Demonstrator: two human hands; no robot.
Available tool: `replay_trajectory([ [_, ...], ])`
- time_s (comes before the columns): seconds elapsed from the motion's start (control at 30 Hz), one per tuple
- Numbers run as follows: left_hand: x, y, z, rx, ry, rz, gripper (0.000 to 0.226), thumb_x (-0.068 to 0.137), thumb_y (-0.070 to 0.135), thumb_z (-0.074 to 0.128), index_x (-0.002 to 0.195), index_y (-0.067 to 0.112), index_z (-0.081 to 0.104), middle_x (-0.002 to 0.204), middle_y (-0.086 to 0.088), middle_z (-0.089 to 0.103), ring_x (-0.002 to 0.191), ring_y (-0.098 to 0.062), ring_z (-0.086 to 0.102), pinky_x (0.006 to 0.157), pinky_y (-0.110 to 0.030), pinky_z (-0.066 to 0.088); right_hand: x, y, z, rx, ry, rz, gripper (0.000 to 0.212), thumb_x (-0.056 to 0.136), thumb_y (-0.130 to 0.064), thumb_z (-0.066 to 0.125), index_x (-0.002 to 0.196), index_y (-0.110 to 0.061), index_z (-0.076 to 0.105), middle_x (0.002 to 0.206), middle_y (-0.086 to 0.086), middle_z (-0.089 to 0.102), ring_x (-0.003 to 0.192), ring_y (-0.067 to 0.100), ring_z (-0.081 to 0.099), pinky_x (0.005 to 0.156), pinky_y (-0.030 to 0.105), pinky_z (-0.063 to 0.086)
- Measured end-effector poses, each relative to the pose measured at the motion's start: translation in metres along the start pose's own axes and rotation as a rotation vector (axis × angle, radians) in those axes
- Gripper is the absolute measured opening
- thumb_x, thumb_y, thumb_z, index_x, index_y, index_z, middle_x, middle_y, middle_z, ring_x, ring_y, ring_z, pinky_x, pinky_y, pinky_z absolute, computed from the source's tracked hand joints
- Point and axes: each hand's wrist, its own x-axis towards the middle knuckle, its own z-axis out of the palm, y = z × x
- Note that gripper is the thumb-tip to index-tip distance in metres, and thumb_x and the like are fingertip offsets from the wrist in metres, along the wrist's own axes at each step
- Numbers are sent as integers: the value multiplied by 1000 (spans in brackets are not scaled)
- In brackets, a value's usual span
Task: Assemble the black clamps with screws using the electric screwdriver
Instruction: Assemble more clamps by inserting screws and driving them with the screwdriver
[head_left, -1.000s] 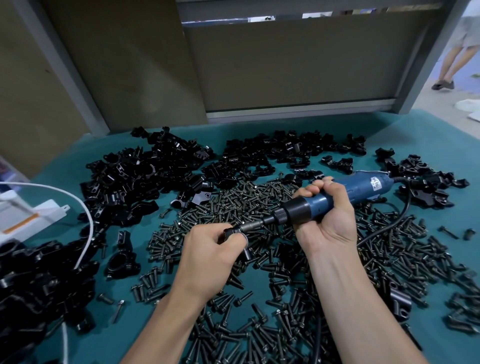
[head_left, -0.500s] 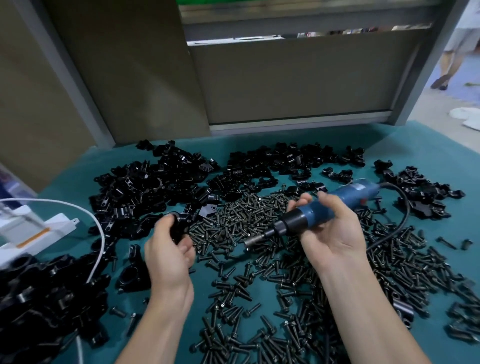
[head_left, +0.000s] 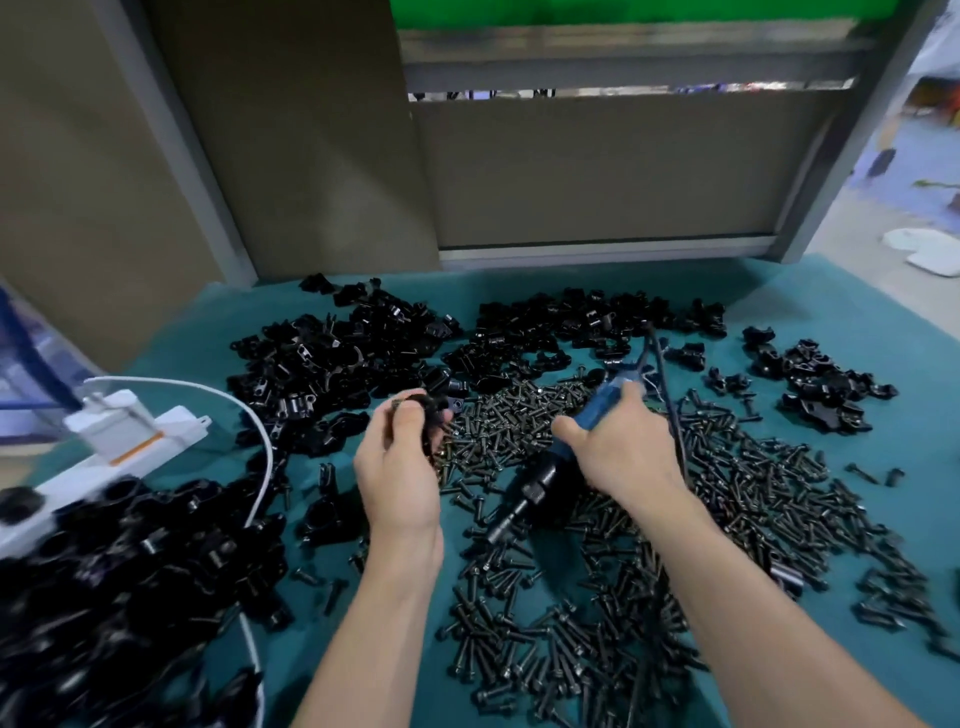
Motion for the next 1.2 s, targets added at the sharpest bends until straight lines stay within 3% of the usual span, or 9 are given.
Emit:
replay_trajectory([
  [0.1, -11, 9, -2, 27, -82, -3, 25, 106, 16, 59, 100, 30, 80, 108, 8, 79, 109, -12, 71, 99, -30, 53, -18, -22, -7, -24, 21, -195, 47, 98, -36, 65, 140, -18, 54, 74, -1, 65, 66, 23, 63, 68, 30, 49],
  [0.23, -28, 28, -7, 14, -191, 13, 26, 103, 15, 63, 105, 34, 81, 110, 13, 79, 104, -3, 72, 80, -12, 54, -67, -44, -5, 413, -393, -325, 18, 97, -40, 64, 110, -30, 72, 86, -2, 78, 81, 21, 75, 81, 46, 63],
  [0.4, -50, 48, -34, 17, -249, 19, 26, 105, 22, 60, 114, 38, 79, 110, 3, 80, 98, -18, 77, 77, -37, 64, -119, -54, 20, 956, -577, -188, 16, 102, -14, 63, 105, -19, 77, 105, 11, 78, 100, 29, 75, 86, 40, 63],
  [0.53, -51, 60, -67, 56, -203, 12, 29, 101, 11, 66, 117, 33, 78, 100, 7, 81, 79, -6, 74, 59, -18, 54, -137, -64, 25, 1175, -869, 20, 29, 93, -30, 65, 94, -7, 82, 81, 13, 70, 74, 24, 69, 77, 39, 58],
  [0.67, -51, 66, -103, 73, -141, 2, 31, 100, 13, 67, 109, 39, 81, 99, 4, 81, 73, -4, 69, 54, -18, 51, -154, -82, 32, 1048, -1019, 9, 44, 107, -24, 49, 83, -4, 80, 83, 26, 69, 65, 28, 62, 61, 35, 55],
  [0.77, -49, 68, -122, 114, 61, 125, 42, 91, 6, 78, 104, 46, 82, 102, 9, 81, 89, -5, 74, 75, -19, 57, -165, -101, 42, 960, -974, -87, 39, 105, -17, 53, 76, -12, 78, 78, 15, 68, 65, 25, 63, 68, 38, 60],
  [0.9, -53, 71, -132, 136, 332, 301, 33, 93, 29, 72, 106, 59, 76, 96, 25, 77, 85, 4, 70, 74, -12, 54, -175, -131, 57, 806, -955, -226, 21, 104, -6, 55, 97, -2, 74, 78, 8, 70, 70, 22, 63, 75, 39, 56],
  [1.03, -53, 82, -149, 189, 512, 246, 36, 88, 42, 61, 117, 60, 68, 105, 40, 70, 99, 18, 64, 83, -17, 50, -170, -171, 86, 335, -684, -573, 17, 98, -17, 62, 101, -23, 78, 92, -1, 78, 87, 19, 68, 84, 36, 55],
  [1.2, -44, 89, -178, 612, 689, 175, 76, 89, 4, 62, 157, 33, 42, 157, 5, 51, 143, -17, 47, 118, -43, 38, -179, -223, 134, 58, -648, -866, 28, 96, -23, 60, 117, -31, 76, 116, -1, 76, 116, 22, 59, 91, 24, 42],
])
